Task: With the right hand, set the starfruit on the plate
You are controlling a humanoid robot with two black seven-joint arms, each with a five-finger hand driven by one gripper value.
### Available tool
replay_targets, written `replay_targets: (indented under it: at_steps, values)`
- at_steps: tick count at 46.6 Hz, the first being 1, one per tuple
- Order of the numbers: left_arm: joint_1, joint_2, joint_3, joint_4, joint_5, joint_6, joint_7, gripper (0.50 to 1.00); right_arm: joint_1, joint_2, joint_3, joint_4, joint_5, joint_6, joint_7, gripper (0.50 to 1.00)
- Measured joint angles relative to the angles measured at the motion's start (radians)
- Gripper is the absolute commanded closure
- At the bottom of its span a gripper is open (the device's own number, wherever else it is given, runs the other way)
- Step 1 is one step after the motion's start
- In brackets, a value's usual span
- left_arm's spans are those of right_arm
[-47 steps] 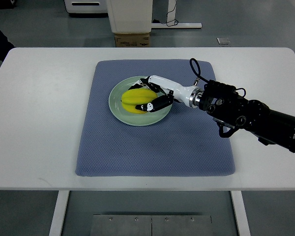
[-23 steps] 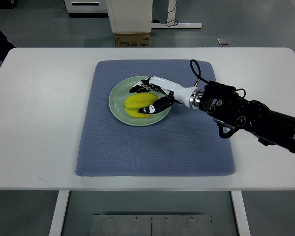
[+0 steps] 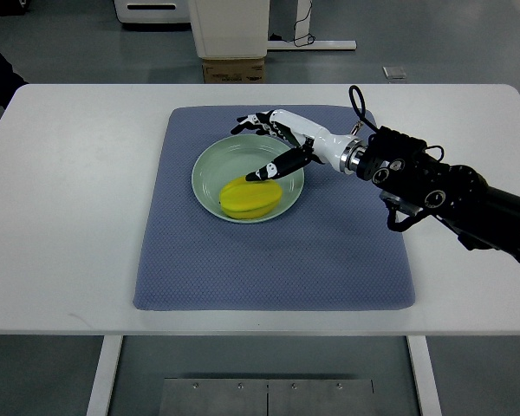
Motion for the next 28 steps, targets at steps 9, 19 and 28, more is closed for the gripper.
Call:
replay_targets:
  at_steps: [9, 19, 28]
  values:
    - [0.0, 0.0, 0.0, 0.0, 0.0, 0.0, 0.0, 0.5, -0.066, -0.021, 0.121, -0.001, 0.005, 0.001, -0.002, 0.5]
    - [0.0, 0.0, 0.0, 0.0, 0.0, 0.0, 0.0, 0.5, -0.124, -0.091, 0.223, -0.002, 0.095, 0.0, -0.001, 0.5]
    - [0.0, 0.0, 0.0, 0.0, 0.0, 0.0, 0.0, 0.5, -0.165, -0.162, 0.294, -0.002, 0.194, 0.003, 0.002, 0.5]
